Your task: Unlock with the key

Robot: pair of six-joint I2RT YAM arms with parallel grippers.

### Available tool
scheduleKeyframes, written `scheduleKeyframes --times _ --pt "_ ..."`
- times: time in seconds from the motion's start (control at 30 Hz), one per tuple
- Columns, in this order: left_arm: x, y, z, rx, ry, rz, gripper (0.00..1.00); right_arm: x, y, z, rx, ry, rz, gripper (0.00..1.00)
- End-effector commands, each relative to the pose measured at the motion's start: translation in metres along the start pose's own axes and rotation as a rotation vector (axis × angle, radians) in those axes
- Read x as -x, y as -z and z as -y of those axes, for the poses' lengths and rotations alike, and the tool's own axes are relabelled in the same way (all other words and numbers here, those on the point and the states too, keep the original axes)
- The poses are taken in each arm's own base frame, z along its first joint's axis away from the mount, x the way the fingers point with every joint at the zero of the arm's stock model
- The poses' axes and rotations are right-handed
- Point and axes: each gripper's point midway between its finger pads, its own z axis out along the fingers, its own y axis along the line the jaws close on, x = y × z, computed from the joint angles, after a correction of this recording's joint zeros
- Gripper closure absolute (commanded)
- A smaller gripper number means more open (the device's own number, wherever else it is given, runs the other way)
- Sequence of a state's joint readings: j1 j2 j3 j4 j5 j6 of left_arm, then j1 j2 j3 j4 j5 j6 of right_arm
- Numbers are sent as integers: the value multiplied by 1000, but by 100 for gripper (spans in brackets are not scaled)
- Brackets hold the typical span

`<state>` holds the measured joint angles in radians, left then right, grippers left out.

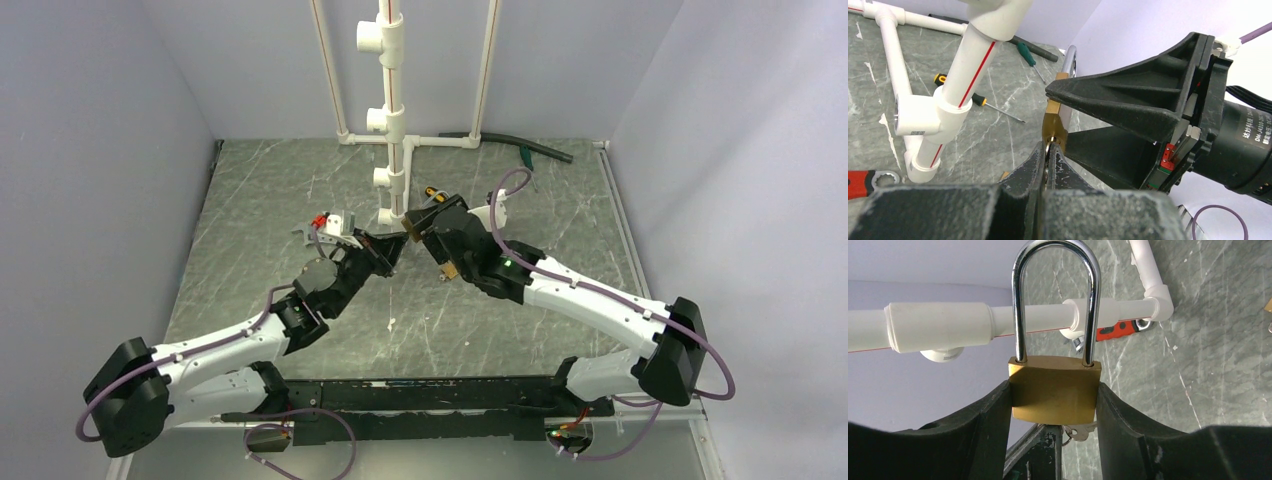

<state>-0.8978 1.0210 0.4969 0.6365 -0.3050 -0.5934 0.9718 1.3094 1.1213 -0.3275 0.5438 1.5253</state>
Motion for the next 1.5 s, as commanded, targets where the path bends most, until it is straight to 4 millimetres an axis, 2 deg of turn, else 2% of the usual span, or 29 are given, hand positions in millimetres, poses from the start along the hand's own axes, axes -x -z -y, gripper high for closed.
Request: scheduleKeyframes --times 0.0,0.27,0.4,0.6,0.83,1.1,1.23,1.47 --pt "8 -5 21 -75 35 23 100 -23 31 -72 205 -89 -111 100" --pt "2 -12 21 -75 -12 -2 100 -38 41 -78 227 -66 -135 100" --pt "-4 -12 17 -73 -88 -30 100 -35 42 -74 203 -47 -123 100" --pt "-12 -18 20 -82 -201 -123 100 -31 44 -67 186 -29 -112 100" --pt "-10 -9 20 -101 -215 -109 100 -33 43 -59 171 -11 -121 100" --pt "-34 -5 3 -46 -303 -223 100 -40 44 -58 152 52 -152 100" --pt "-32 -6 0 -20 -377 -219 100 -46 40 -50 130 97 -169 100" --pt "-32 -3 7 -51 -498 -202 100 -43 42 -44 107 135 -164 100"
